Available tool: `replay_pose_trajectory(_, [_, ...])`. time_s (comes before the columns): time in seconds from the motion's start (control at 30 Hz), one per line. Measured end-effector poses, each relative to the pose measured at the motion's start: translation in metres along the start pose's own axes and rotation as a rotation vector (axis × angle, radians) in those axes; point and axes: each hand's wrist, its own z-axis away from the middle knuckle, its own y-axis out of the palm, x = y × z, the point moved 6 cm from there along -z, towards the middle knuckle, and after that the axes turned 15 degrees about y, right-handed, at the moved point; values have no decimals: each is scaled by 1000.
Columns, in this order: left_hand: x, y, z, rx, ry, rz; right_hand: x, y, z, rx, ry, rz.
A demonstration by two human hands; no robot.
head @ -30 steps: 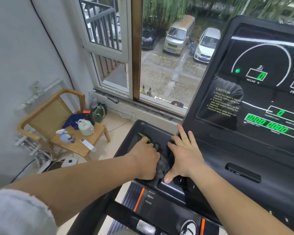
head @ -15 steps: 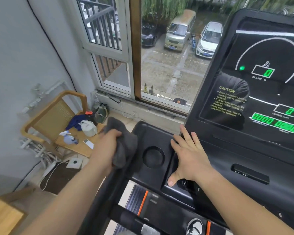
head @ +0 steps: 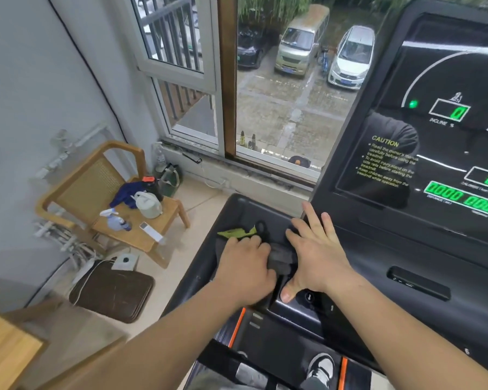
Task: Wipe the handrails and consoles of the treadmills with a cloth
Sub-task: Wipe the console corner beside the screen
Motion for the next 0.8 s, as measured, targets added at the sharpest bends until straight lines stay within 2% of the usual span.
replay_pose_trajectory(0.1, [0, -5, -5, 29, 4, 123, 0, -1, 4, -8, -3, -1])
replay_pose_trajectory(0.2, [4, -11, 19, -204, 1, 245, 0, -5, 8, -25, -14, -5])
replay_pose_trajectory(0.27, [1, -5, 47, -349, 9, 199, 0, -5, 9, -35, -8, -26])
replay_pose_trajectory(0.3, [-4, 6, 59, -334, 22, 135, 0, -5, 9, -45, -2, -38])
replay_pose_trajectory(0.4, [-21, 43, 72, -56, 77, 15, -4, -3, 10, -117, 5, -64])
replay_pose_trajectory(0.5, [-9, 33, 38, -22, 152, -1, -7, -1, 9, -140, 3, -86])
replay_pose_trajectory(0.63, [22, 9, -28, 8, 149, -87, -5, -2, 9, -110, 6, -80])
replay_pose_trajectory(0.7, [26, -1, -42, -156, 52, 45, -5, -3, 9, -112, 14, -76])
replay_pose_trajectory(0.8, [29, -18, -30, -653, -321, 624, -5, -3, 10, -98, 17, -61])
